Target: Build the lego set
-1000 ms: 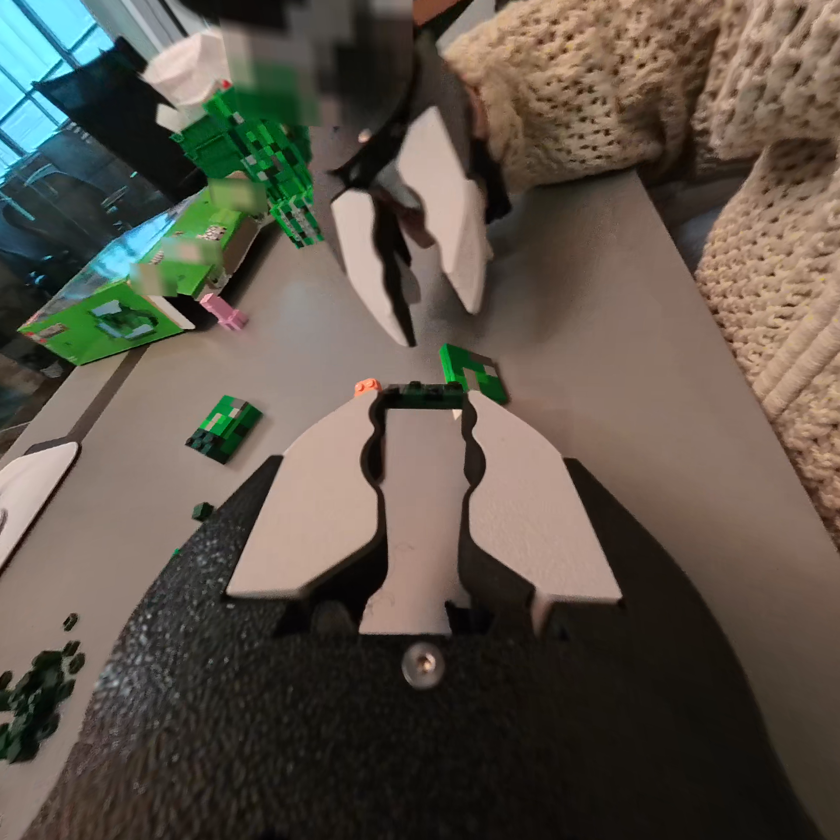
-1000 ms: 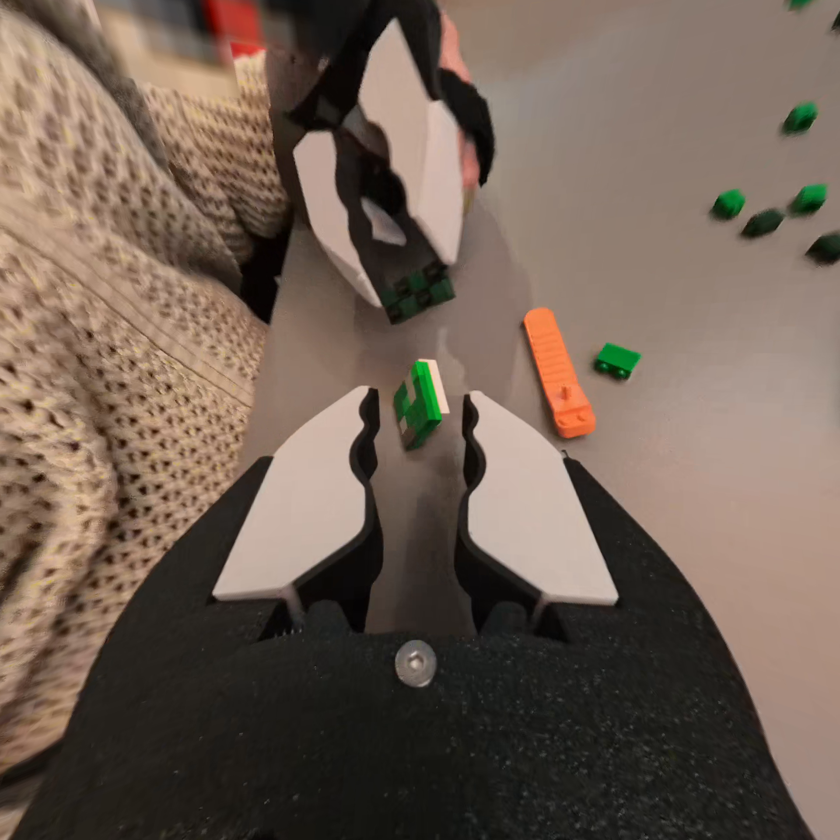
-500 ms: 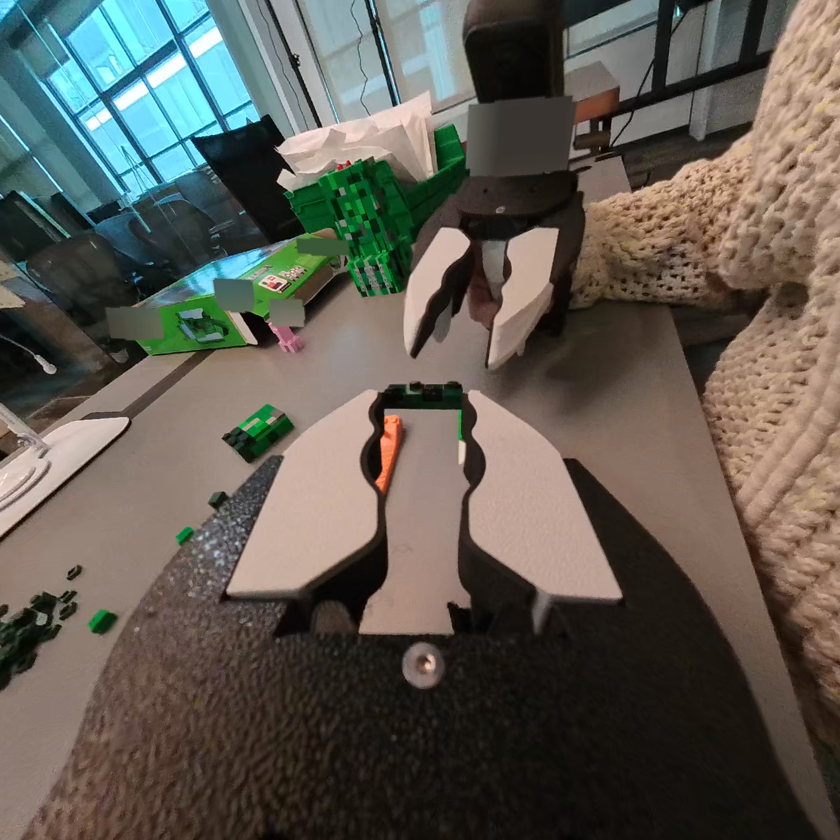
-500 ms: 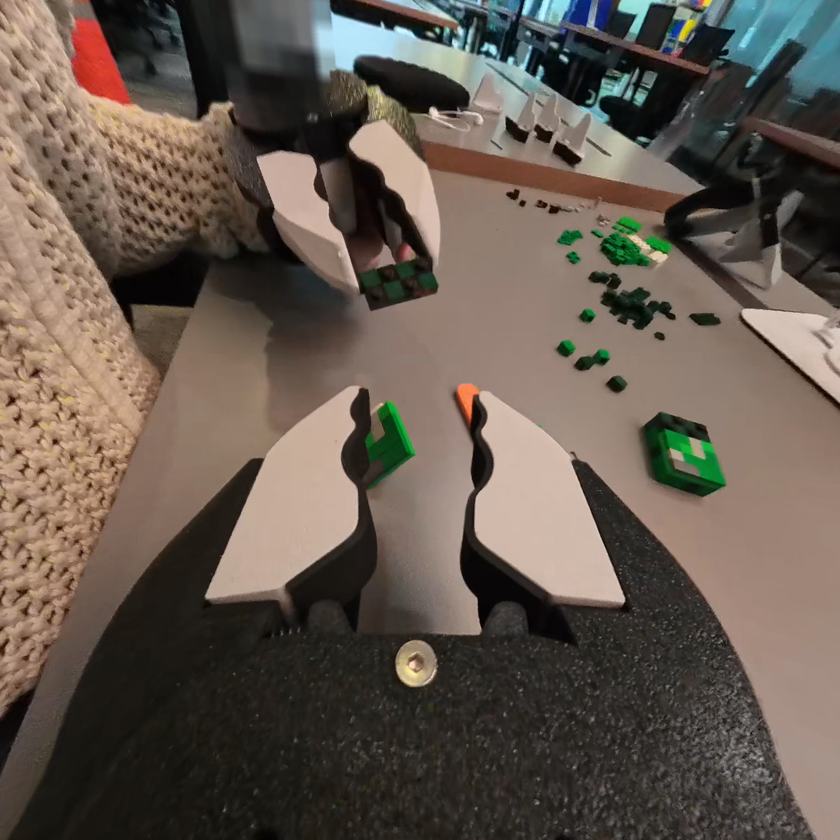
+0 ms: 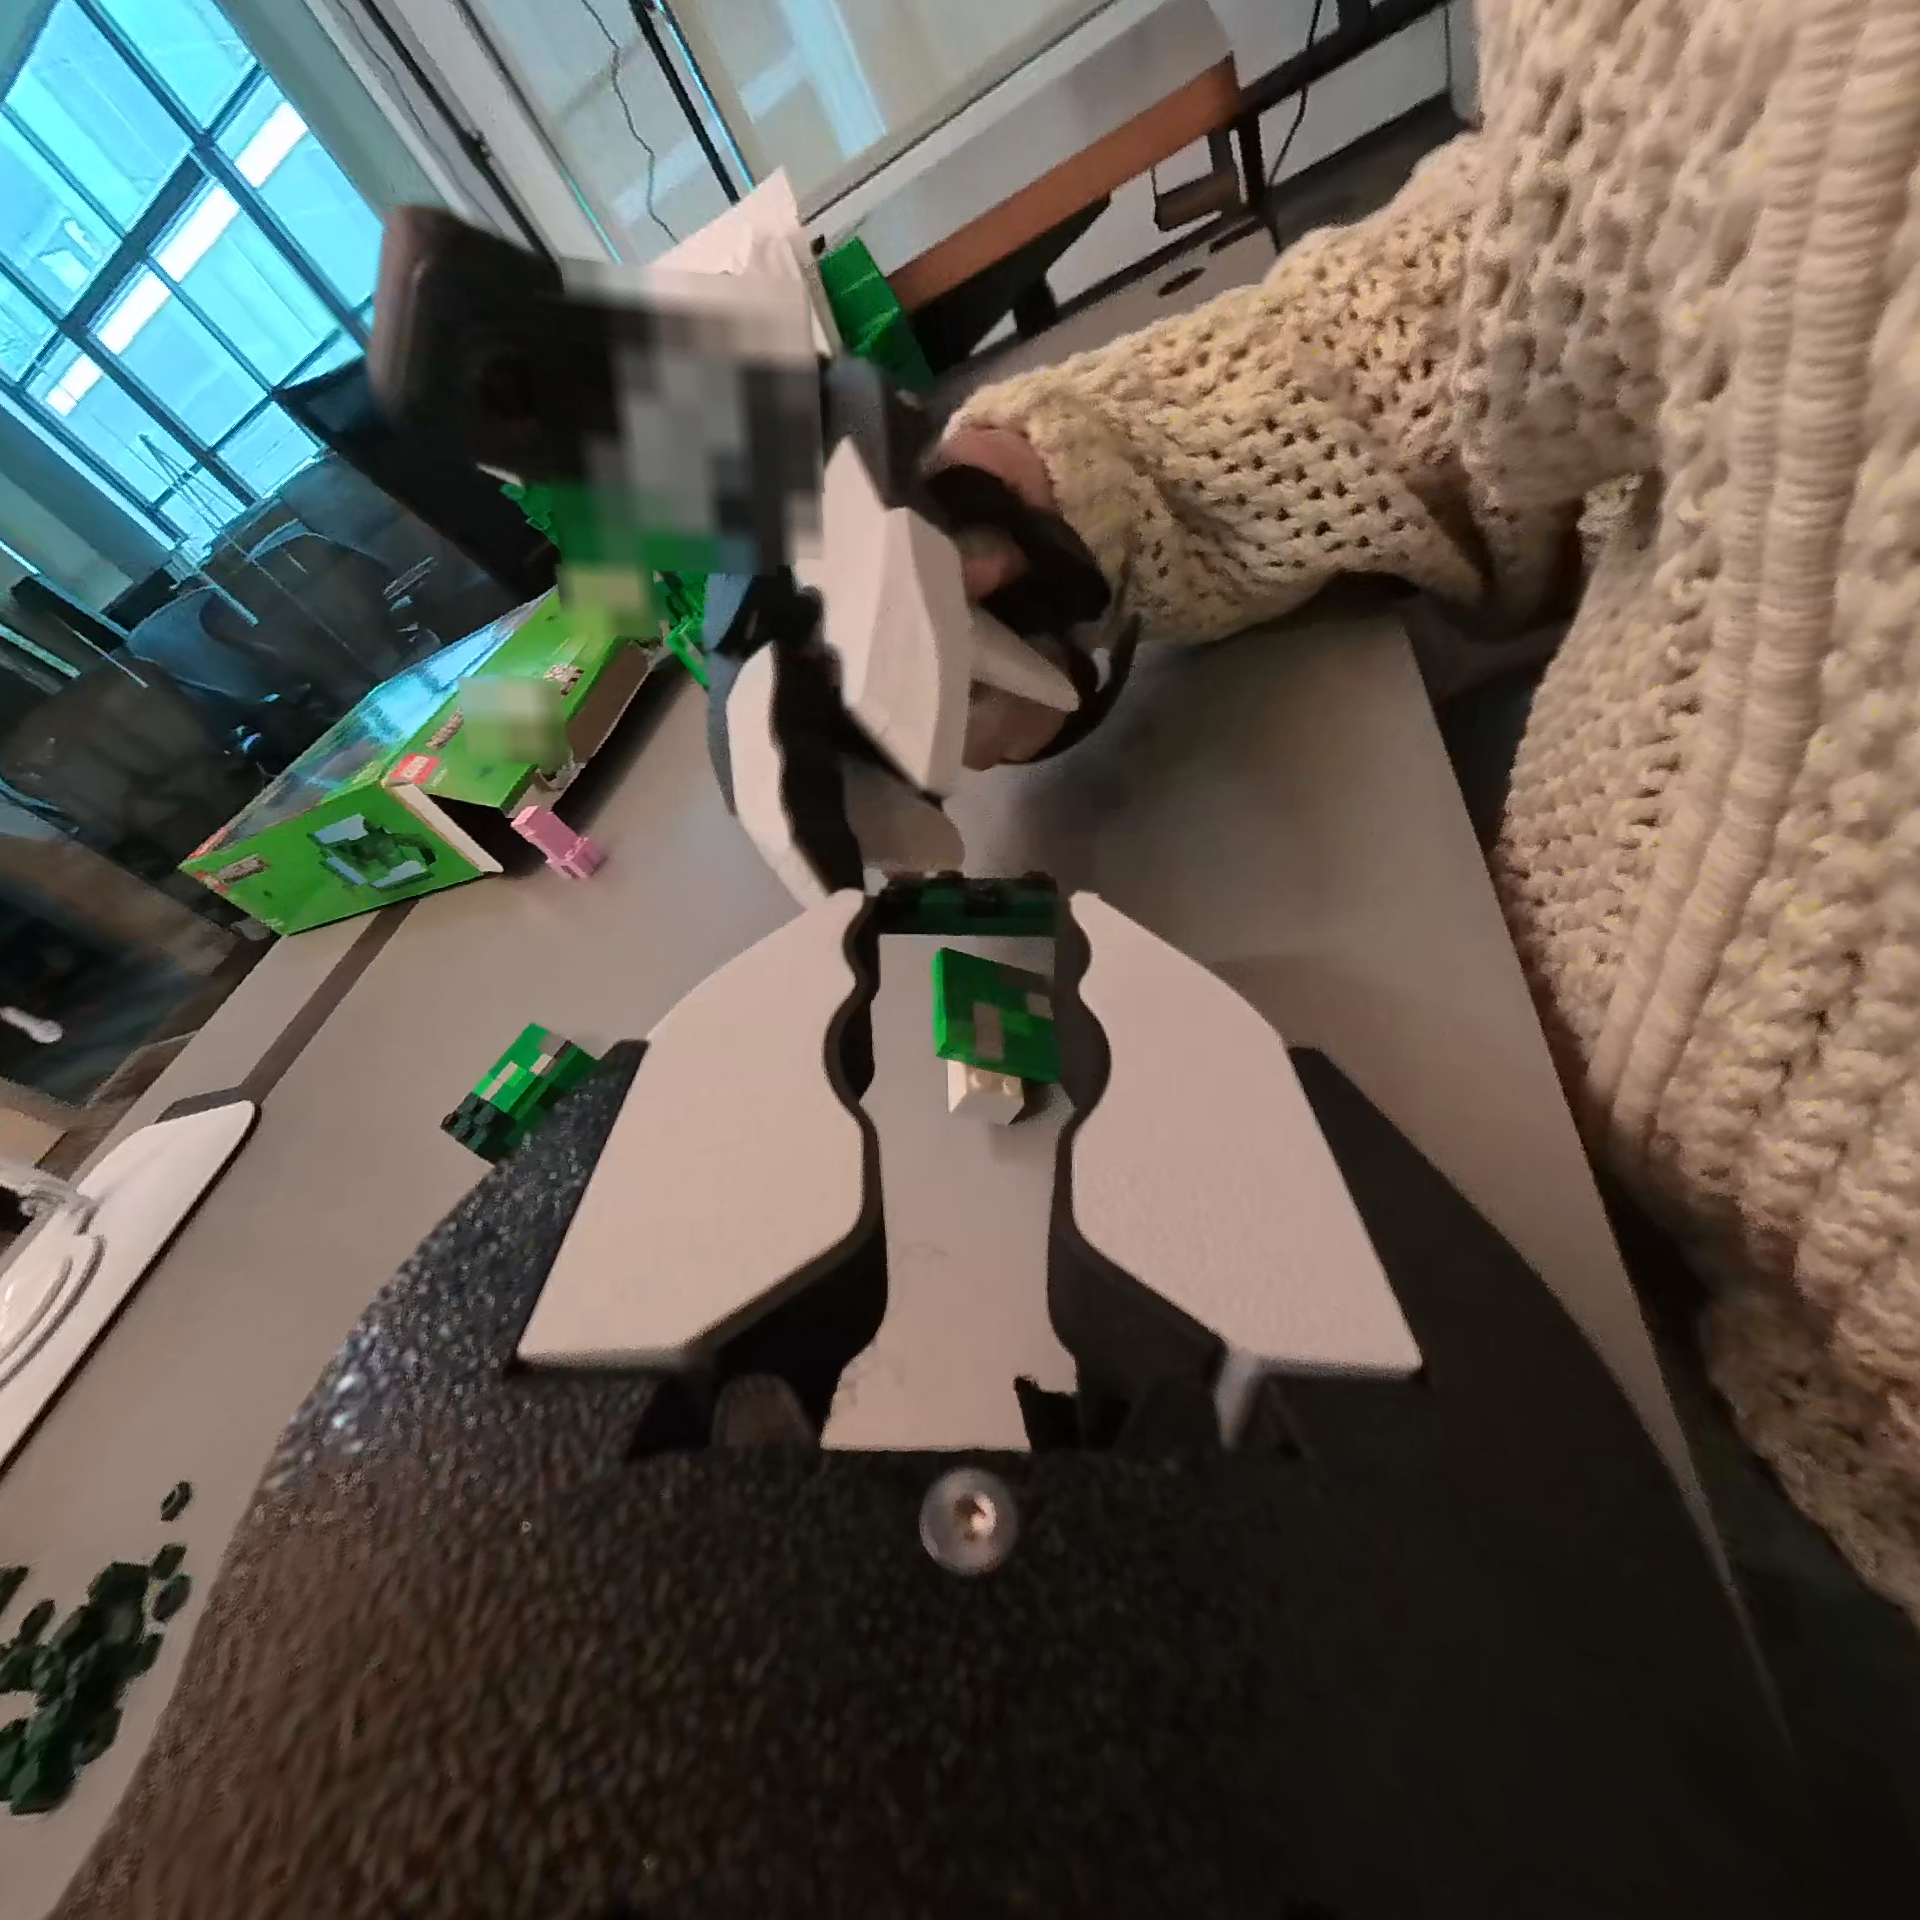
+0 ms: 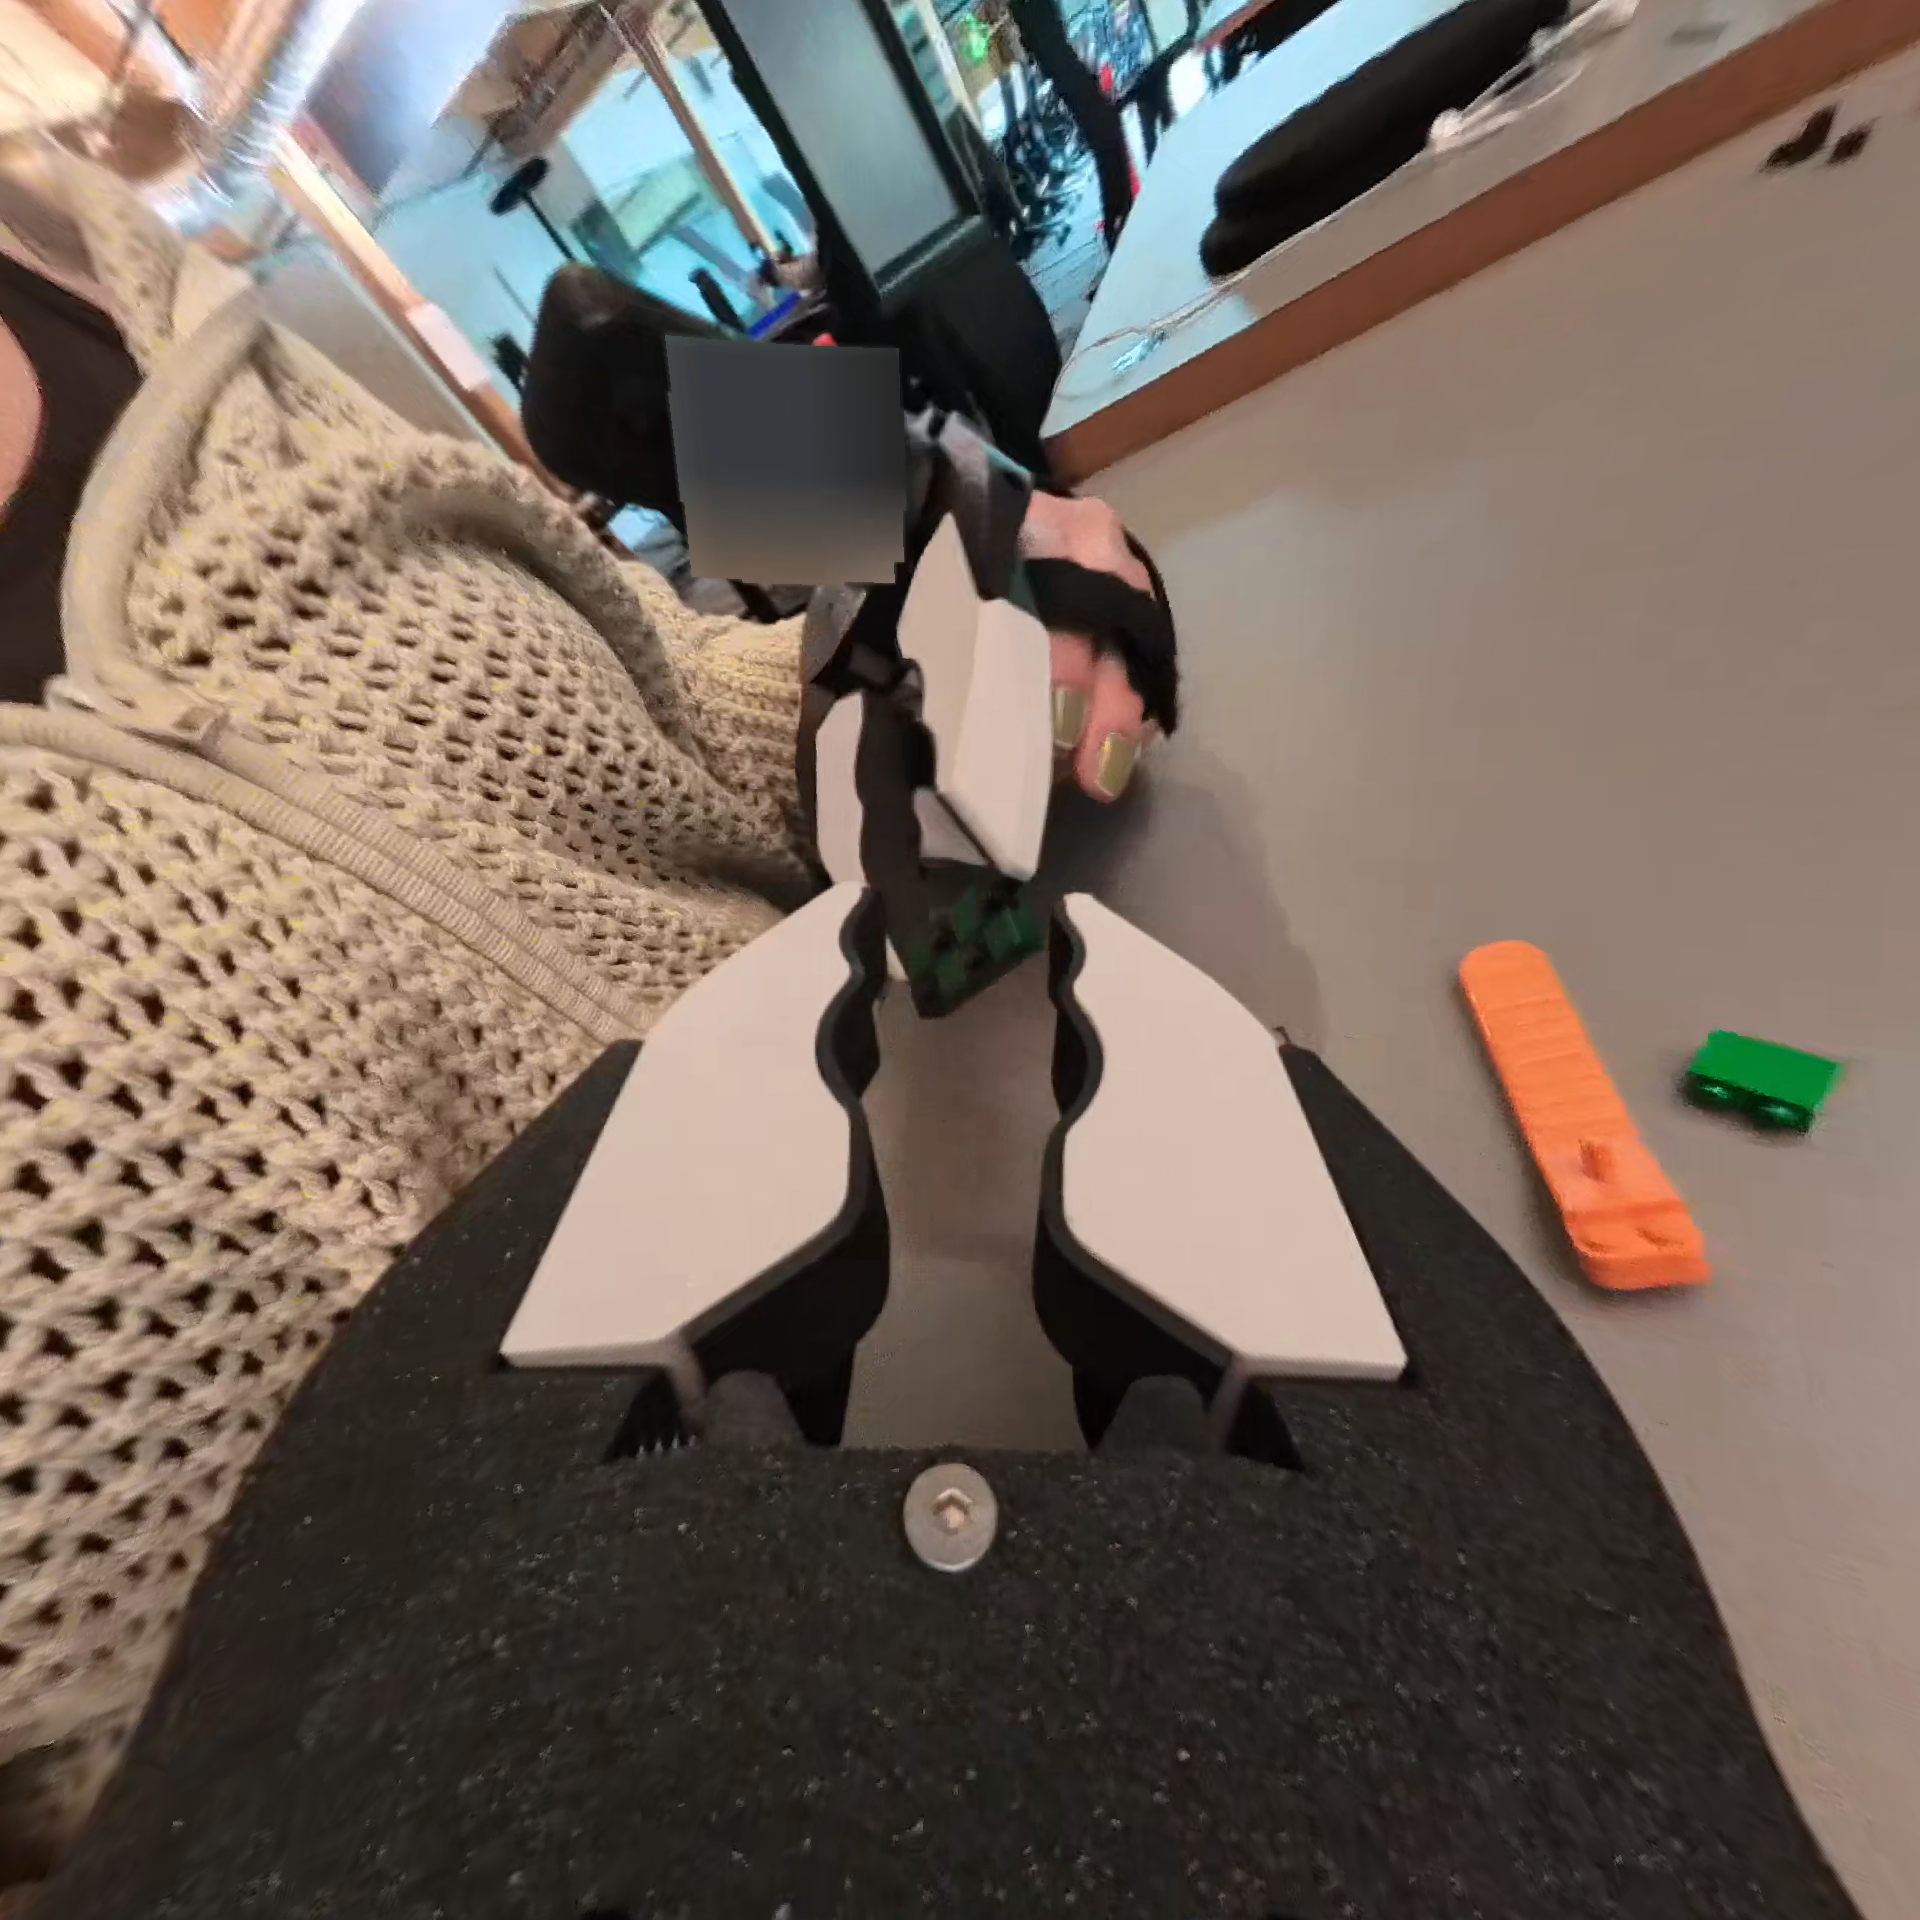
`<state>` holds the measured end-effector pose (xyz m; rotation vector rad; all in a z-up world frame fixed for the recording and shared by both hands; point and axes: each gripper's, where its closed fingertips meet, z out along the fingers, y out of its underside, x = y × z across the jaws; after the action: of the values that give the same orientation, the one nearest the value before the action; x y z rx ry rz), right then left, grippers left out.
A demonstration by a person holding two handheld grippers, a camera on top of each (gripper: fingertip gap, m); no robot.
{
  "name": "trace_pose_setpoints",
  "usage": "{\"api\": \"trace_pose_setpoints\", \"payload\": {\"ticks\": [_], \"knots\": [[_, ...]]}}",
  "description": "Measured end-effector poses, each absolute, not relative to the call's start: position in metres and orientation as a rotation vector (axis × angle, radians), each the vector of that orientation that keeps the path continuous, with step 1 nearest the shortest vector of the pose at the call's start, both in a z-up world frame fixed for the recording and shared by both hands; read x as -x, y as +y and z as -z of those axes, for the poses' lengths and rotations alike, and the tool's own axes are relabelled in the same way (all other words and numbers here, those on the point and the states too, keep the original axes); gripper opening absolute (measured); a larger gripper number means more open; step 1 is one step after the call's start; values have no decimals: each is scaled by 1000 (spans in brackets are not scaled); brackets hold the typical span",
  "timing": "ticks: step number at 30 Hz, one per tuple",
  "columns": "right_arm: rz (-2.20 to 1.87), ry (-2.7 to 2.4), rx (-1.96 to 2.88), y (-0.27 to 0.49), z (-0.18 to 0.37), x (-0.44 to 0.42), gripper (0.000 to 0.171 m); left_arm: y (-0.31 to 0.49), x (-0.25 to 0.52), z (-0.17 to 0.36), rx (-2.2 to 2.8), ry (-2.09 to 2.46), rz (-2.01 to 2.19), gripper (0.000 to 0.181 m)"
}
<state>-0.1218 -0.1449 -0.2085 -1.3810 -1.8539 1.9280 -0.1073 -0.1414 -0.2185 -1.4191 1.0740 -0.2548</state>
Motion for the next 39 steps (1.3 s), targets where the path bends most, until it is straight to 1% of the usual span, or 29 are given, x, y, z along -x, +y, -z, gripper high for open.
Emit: {"api": "trace_pose_setpoints", "payload": {"ticks": [5, 8, 10, 12, 14, 15, 18, 23, 25, 30, 35, 39], "knots": [[-1947, -1992, 1459, -152, 221, 119, 26, -144, 104, 214, 1385, 1088, 236, 33], [-2066, -1975, 1425, -156, 214, 116, 13, -146, 103, 209, 1363, 1075, 261, 33], [-2080, -1970, 1416, -156, 214, 116, 12, -146, 103, 209, 1369, 1068, 267, 33], [-2040, -1948, 1414, -152, 216, 118, 11, -143, 105, 212, 1398, 1049, 257, 34], [-1950, -1925, 1368, -147, 219, 121, 9, -140, 108, 212, 1438, 990, 289, 43], [-1888, -1912, 1343, -145, 220, 123, 9, -138, 111, 210, 1462, 941, 310, 45], [-1684, -1896, 1205, -141, 221, 125, 8, -132, 120, 209, 1539, 810, 364, 44], [-1358, -1902, 917, -143, 224, 126, 8, -127, 124, 219, 1651, 775, 311, 34], [-1271, -1925, 875, -144, 228, 126, 8, -128, 120, 218, 1629, 801, 302, 26], [-1228, -1945, 843, -144, 233, 126, 8, -130, 113, 221, 1600, 862, 273, 11], [-1211, -1944, 861, -142, 235, 129, 9, -129, 116, 224, 1622, 871, 244, 10], [-1172, -1911, 947, -125, 231, 128, 25, -128, 128, 232, 1725, 848, 228, 10]]}}
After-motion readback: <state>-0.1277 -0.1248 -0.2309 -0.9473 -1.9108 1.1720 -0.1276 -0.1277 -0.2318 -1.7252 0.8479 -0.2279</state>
